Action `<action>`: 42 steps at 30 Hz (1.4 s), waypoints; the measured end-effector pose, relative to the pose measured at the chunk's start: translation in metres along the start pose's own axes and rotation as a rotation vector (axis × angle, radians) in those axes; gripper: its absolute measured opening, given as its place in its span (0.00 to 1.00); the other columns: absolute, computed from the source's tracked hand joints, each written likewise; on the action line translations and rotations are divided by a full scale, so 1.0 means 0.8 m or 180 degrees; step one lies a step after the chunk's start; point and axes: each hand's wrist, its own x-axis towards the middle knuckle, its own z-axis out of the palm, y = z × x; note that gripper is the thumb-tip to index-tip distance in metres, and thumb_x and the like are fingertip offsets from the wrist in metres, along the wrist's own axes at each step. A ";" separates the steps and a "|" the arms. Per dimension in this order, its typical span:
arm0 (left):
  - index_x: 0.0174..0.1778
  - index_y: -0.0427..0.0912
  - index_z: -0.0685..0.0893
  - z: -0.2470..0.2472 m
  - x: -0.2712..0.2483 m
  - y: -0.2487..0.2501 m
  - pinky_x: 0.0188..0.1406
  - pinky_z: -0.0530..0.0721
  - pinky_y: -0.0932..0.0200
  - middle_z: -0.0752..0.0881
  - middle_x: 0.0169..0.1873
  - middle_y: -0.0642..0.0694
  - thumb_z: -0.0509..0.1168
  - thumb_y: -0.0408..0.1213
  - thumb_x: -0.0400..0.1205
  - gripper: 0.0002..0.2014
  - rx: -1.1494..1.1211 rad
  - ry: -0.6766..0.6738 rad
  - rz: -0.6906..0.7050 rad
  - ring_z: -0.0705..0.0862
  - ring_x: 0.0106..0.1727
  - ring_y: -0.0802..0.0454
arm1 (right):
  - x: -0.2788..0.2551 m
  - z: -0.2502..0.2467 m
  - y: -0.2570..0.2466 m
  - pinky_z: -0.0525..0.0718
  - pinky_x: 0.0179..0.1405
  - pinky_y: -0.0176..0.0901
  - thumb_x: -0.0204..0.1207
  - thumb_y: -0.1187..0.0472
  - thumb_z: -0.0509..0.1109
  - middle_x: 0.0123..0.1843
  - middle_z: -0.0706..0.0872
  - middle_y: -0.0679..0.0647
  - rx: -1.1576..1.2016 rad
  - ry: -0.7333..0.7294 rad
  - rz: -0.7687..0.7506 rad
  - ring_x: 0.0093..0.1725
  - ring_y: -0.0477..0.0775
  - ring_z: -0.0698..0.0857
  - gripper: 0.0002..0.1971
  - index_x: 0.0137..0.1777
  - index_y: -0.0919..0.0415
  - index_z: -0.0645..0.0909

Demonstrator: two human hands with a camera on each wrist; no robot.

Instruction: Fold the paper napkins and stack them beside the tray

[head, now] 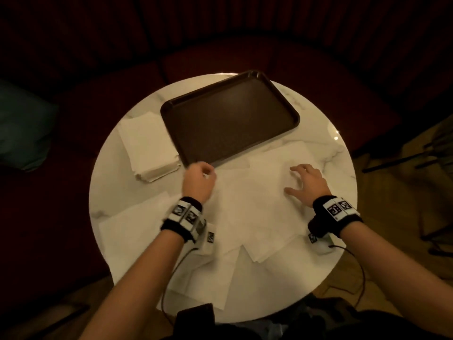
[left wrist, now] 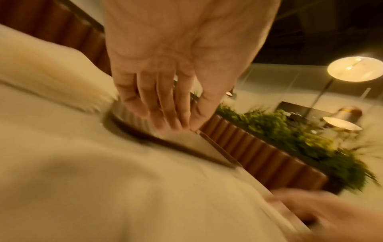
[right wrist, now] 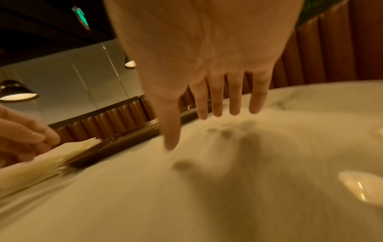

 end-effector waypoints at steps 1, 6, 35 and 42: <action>0.45 0.38 0.89 0.025 -0.014 0.009 0.51 0.84 0.51 0.90 0.44 0.39 0.71 0.33 0.77 0.04 0.0070 -0.0309 0.0030 0.87 0.47 0.41 | 0.008 -0.004 0.002 0.68 0.73 0.60 0.68 0.41 0.77 0.81 0.63 0.55 -0.0225 -0.0193 0.0009 0.78 0.61 0.64 0.43 0.80 0.52 0.63; 0.69 0.39 0.75 0.118 -0.061 0.036 0.63 0.79 0.48 0.78 0.64 0.40 0.70 0.49 0.79 0.27 0.0728 -0.0902 -0.0289 0.78 0.65 0.41 | 0.031 -0.013 0.010 0.63 0.75 0.63 0.60 0.34 0.79 0.84 0.57 0.54 -0.0536 -0.0653 -0.0102 0.80 0.62 0.60 0.58 0.84 0.50 0.50; 0.46 0.38 0.89 0.108 -0.020 0.036 0.22 0.77 0.68 0.84 0.30 0.47 0.77 0.41 0.75 0.11 -0.0255 -0.1275 -0.0718 0.81 0.29 0.54 | -0.035 -0.002 0.029 0.78 0.37 0.37 0.58 0.43 0.84 0.37 0.83 0.44 0.0755 -0.1251 -0.1607 0.35 0.43 0.79 0.19 0.42 0.49 0.81; 0.35 0.52 0.86 0.096 -0.031 0.043 0.42 0.85 0.54 0.88 0.38 0.47 0.75 0.33 0.76 0.09 -0.0561 -0.1254 0.0332 0.84 0.39 0.51 | 0.003 -0.017 0.035 0.76 0.54 0.40 0.69 0.47 0.79 0.55 0.83 0.49 0.0662 -0.1025 -0.1390 0.54 0.49 0.79 0.21 0.60 0.49 0.81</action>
